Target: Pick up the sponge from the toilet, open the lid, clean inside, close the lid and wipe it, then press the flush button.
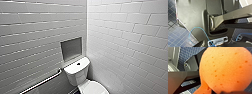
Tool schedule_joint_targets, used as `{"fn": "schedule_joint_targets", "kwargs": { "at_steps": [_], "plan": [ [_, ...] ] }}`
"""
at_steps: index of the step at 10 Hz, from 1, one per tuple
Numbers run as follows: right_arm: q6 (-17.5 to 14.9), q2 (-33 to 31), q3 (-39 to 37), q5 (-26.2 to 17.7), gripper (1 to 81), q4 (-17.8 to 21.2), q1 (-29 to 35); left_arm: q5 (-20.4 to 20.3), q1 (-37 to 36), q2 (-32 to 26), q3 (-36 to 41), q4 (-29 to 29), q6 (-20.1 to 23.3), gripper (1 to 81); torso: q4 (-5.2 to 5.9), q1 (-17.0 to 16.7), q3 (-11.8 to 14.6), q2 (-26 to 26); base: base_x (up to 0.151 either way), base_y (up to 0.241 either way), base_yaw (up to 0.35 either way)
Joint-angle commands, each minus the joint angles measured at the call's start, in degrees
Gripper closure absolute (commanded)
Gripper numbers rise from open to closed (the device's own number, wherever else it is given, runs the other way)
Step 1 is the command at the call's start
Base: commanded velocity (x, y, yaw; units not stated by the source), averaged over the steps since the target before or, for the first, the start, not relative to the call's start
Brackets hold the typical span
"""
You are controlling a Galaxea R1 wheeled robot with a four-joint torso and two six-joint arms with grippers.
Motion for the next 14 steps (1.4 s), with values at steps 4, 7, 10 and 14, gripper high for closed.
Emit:
{"fn": "schedule_joint_targets", "kwargs": {
  "at_steps": [4, 7, 10, 14],
  "plan": [
    [-0.16, -0.43, 0.25, -3.47, 81.1, -0.89, 1.18, 4.0, -1.28, -0.19, 0.3, -0.3, 0.42, 1.0, 0.0, -7.39, 0.79, 11.52, 0.0, 0.0, 0.0],
    [-0.16, -0.43, 0.25, -3.47, 81.1, -0.97, 1.18, 4.0, -1.28, -0.19, 0.12, -0.39, 0.42, 1.0, 0.0, -10.11, 0.81, 18.17, 0.0, 0.0, 0.0],
    [-0.16, -0.34, 0.25, -3.47, 81.1, -1.06, 0.92, 4.0, -1.28, -0.19, 0.12, -0.04, 0.5, 1.0, 0.0, -9.07, 7.32, 17.29, 0.0, 0.0, 0.0],
    [-0.51, 0.1, -1.15, -3.55, 81.1, -1.06, 0.65, 4.09, -1.28, -0.19, 0.03, 0.05, 0.5, 1.0, 0.0, -9.42, 14.9, 18.21, 0.0, 0.0, 0.0]
  ]
}}
